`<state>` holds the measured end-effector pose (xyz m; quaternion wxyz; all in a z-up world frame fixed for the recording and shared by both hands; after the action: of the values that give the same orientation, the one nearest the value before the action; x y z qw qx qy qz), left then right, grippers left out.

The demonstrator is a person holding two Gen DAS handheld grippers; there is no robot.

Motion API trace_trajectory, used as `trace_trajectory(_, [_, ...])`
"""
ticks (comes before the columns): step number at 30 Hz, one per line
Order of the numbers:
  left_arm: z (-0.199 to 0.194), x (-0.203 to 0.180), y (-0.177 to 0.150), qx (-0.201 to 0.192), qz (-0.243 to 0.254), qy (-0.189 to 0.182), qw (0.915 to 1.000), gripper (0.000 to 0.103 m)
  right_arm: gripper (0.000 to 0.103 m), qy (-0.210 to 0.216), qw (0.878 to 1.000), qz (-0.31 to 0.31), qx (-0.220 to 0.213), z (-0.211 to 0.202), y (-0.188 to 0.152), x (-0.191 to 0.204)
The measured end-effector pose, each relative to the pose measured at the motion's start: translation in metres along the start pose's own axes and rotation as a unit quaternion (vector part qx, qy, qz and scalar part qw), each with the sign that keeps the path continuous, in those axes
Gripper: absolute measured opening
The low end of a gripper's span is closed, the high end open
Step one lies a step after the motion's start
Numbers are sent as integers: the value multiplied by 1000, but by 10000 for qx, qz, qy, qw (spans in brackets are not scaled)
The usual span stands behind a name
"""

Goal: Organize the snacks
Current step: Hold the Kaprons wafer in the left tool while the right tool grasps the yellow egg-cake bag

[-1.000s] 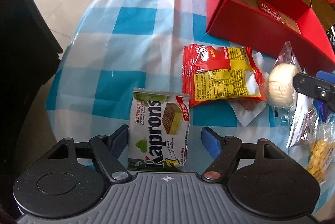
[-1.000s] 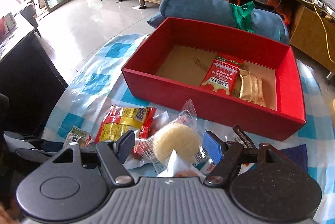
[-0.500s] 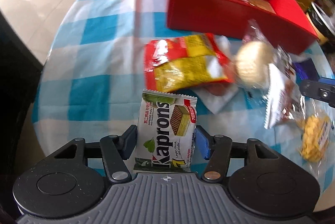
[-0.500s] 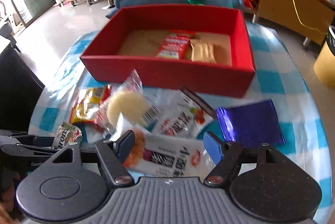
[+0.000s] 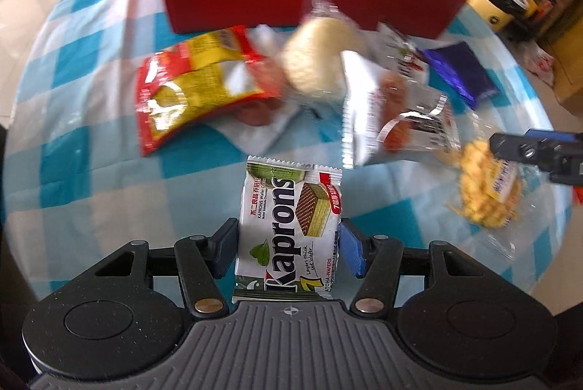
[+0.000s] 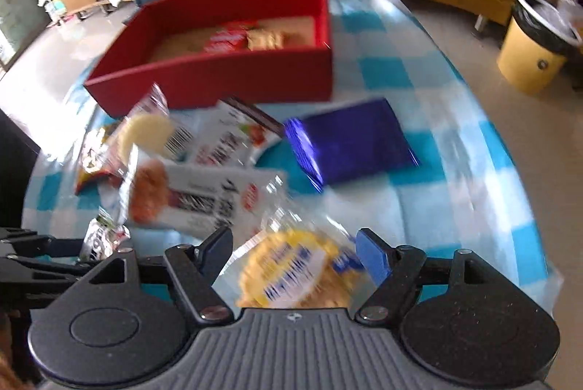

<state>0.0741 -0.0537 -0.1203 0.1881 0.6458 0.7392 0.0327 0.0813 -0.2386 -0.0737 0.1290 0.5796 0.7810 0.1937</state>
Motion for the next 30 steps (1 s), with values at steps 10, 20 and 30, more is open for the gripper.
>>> trace_trajectory(10, [3,-32,-9,121,305,-172,9993,65,73,68,9950,995,105,-3,-25,-21])
trace_trajectory(20, [5,-39,-9,154,295,-205,9992,65,74,385,9835,1765,46,-1,-30,-7])
trace_trajectory(30, [8,-46,-10,90,369,-109,9992,65,80,165,9894,1403,329,31,-20,20])
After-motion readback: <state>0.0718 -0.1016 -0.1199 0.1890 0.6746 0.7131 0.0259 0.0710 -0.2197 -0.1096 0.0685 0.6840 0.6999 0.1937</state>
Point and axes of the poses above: each gripper's, at about its wrist camera, not at the fingertips, and z roughly the way its jaws point, x to its left, y to its top, the point moved 9 cm from there along z, roughly the way its jaws point, and after that the axes turned 12 degrees about -z, right-handed, at the moved point
